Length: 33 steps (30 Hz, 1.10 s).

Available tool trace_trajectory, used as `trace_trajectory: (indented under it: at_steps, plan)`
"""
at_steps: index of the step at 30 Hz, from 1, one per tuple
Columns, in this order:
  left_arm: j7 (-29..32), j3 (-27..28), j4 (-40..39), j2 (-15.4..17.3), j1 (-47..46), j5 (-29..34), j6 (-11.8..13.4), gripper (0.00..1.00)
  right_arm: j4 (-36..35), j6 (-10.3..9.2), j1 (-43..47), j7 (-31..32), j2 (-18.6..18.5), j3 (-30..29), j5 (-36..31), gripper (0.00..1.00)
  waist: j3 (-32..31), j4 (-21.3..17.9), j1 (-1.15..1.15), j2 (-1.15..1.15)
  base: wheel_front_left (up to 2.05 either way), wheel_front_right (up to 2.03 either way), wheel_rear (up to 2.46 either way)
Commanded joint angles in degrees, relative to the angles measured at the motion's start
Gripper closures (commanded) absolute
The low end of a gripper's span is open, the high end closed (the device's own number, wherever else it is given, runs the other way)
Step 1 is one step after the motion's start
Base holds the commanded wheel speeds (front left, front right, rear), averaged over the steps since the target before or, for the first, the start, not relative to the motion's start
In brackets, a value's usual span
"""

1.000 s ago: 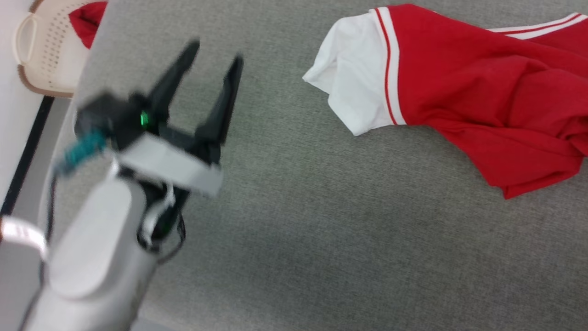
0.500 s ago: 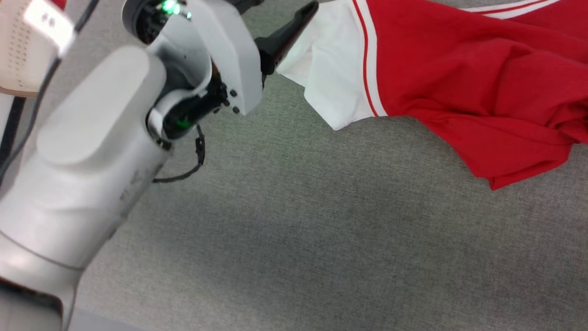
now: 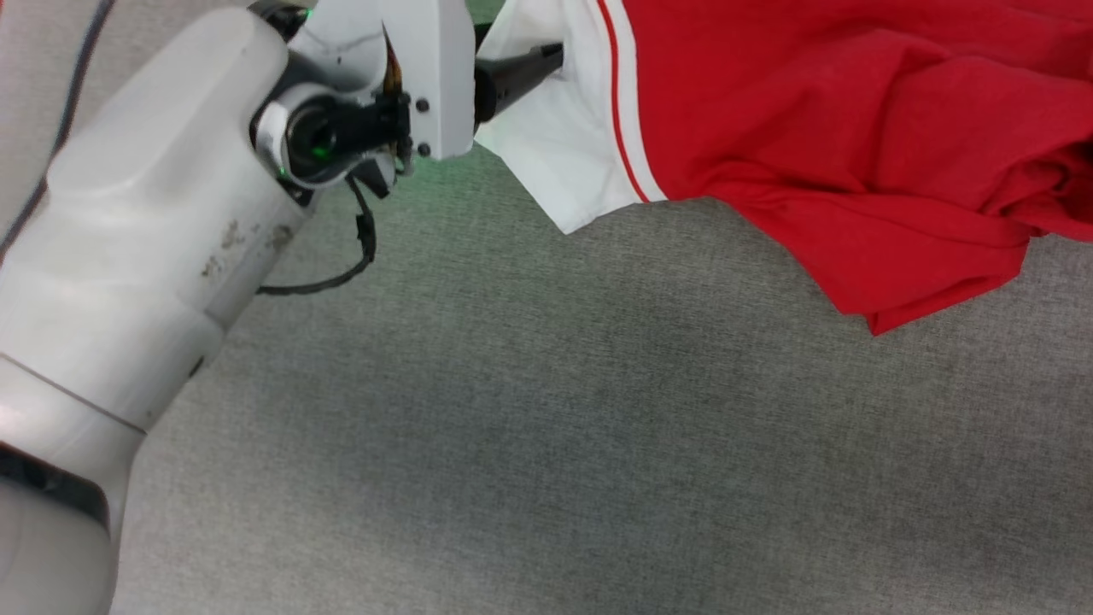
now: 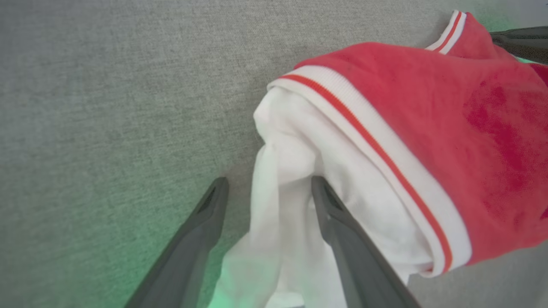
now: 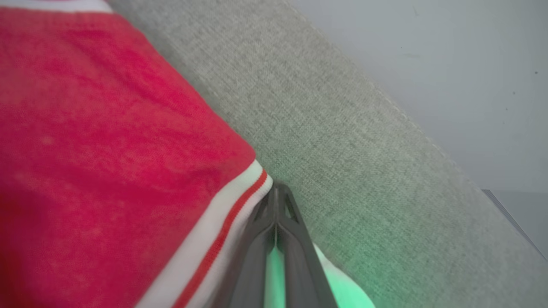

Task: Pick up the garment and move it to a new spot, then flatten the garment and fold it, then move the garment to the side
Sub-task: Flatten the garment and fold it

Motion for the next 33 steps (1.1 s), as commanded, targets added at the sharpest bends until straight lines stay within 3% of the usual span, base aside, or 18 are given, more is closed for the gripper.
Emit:
trace_trajectory:
  at_steps: [1, 2, 3, 4, 5, 11, 18, 25, 29, 33]
  plan:
    - [0.4, -0.2, 0.1, -0.3, -0.4, -0.6, 0.0, 0.0, 2.7, -0.51, 5.6, 1.4, 1.0, 4.4, -0.3, 1.0, 0.6, -0.6, 0.0, 0.0, 0.0, 0.0, 0.0]
    - [0.7, -0.5, 0.1, -0.4, -0.6, -1.2, 0.0, 0.0, 2.7, -0.51, 5.3, 1.4, 1.1, 4.7, -0.3, 1.0, 0.7, -0.6, 0.0, 0.0, 0.0, 0.0, 0.0]
    - [0.6, -0.8, 0.2, -0.3, -0.9, -1.6, 0.0, 0.27, 2.7, -0.51, 5.1, 1.3, 1.2, 5.0, -0.3, 1.0, 0.8, -0.7, 0.0, 0.0, 0.0, 0.0, 0.0]
    - [0.5, -1.0, 0.1, -0.4, -0.8, -2.5, 0.0, 0.69, 2.8, -0.51, 5.0, 1.2, 1.4, 5.2, -0.2, 1.0, 0.7, -0.8, 0.0, 0.0, 0.0, 0.0, 0.0]
    - [0.5, -1.2, -0.2, -0.4, -0.8, -3.0, 0.0, 1.0, 2.8, -0.5, 4.9, 1.0, 1.7, 5.3, 0.0, 1.0, 0.5, -0.9, 0.0, 0.0, 0.0, 0.0, 0.0]
    - [-4.5, -1.2, -0.6, 1.1, 0.0, -4.0, 0.0, 1.0, 3.3, -0.32, 5.2, -4.0, 2.7, 4.6, 2.8, 1.0, -2.3, -1.3, 0.0, 0.0, 0.0, 0.0, 0.0]
    - [-15.8, -1.2, 3.8, 2.6, -0.1, -2.0, 0.0, 1.0, 7.9, -0.31, 2.4, -14.2, 3.1, 0.1, 6.1, 1.0, -8.7, -2.5, 0.0, 0.0, 0.0, 0.0, 0.0]
    - [-26.6, 0.8, 7.3, 3.1, -3.2, -1.7, 0.1, 1.0, 17.1, -0.32, -1.8, -22.9, 5.7, -5.2, 5.5, 1.0, -11.2, -4.0, 0.0, 0.0, 0.0, 0.0, 0.0]
    - [-33.9, 2.3, 12.5, 3.3, -7.0, 0.1, 0.1, 1.0, 23.7, -0.35, -5.9, -28.8, 9.0, -9.1, 4.2, 1.0, -10.2, -4.9, 0.0, 0.0, 0.0, 0.0, 0.0]
    - [-41.4, 5.4, 18.5, 1.5, -12.7, 0.5, 0.1, 1.0, 32.7, -0.4, -12.3, -36.1, 13.3, -14.0, 2.8, 1.0, -8.9, -6.2, 0.0, 0.0, 0.0, 0.0, 0.0]
